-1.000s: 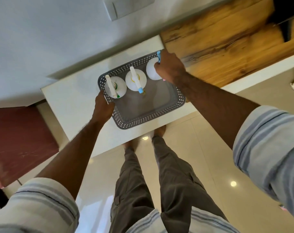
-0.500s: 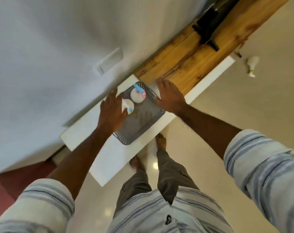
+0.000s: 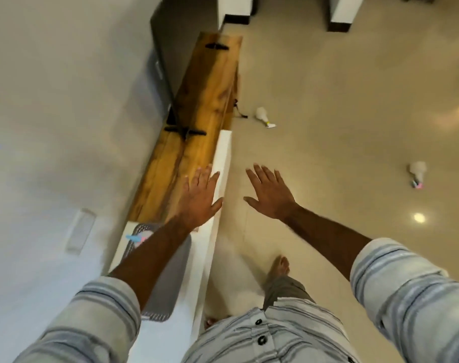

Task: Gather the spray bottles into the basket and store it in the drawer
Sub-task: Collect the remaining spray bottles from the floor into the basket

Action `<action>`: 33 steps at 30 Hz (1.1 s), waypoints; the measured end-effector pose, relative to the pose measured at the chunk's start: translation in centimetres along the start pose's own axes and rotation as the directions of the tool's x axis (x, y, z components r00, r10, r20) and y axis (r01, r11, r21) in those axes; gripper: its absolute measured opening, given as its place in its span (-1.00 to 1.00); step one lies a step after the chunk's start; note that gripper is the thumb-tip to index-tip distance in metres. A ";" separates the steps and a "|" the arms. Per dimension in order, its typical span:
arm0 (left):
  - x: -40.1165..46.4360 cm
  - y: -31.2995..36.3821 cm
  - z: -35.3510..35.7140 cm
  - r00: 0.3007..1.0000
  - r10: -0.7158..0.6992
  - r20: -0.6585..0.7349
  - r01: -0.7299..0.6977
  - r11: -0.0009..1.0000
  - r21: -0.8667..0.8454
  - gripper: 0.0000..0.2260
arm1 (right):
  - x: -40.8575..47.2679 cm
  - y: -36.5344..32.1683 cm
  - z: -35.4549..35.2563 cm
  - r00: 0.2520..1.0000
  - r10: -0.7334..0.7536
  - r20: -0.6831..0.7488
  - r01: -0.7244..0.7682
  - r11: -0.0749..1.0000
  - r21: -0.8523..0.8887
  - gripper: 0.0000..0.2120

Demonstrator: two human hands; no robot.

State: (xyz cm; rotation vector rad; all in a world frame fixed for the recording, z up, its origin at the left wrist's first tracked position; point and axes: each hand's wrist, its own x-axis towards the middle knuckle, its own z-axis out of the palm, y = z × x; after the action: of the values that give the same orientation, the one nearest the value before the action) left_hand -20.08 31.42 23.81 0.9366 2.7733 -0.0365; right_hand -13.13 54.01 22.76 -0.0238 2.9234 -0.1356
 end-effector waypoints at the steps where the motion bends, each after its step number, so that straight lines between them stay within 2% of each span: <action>1: 1.9 1.6 -0.4 1.000 0.031 0.005 -0.031 0.999 0.019 -0.32 | 0.0 2.2 -0.2 0.999 0.037 -0.010 -0.037 0.999 0.010 -0.23; 9: 16.7 11.2 -2.6 0.996 0.083 0.034 -0.084 0.996 0.030 -0.35 | 3.3 18.4 -2.6 0.988 0.150 -0.022 -0.149 0.988 0.044 -0.22; 15: 25.5 14.6 -3.6 0.996 0.068 0.056 -0.067 0.998 -0.007 -0.33 | 8.2 27.7 -4.2 0.985 0.173 0.013 -0.174 0.984 0.049 -0.22; 24: 43.1 13.1 -2.7 0.990 0.107 0.091 -0.104 0.994 -0.031 -0.34 | 23.3 38.2 -3.5 0.983 0.175 0.056 -0.178 0.982 0.061 -0.25; 33: 63.9 8.0 -2.8 0.970 0.087 0.228 -0.058 0.989 -0.135 -0.39 | 43.0 46.9 -2.1 0.961 0.225 0.163 -0.249 0.958 0.145 -0.28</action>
State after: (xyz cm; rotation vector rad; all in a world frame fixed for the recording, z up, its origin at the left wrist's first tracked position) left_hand -65.36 76.20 13.57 0.9354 2.4928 0.0392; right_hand -55.83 99.82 11.26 0.3286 2.7326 -0.3208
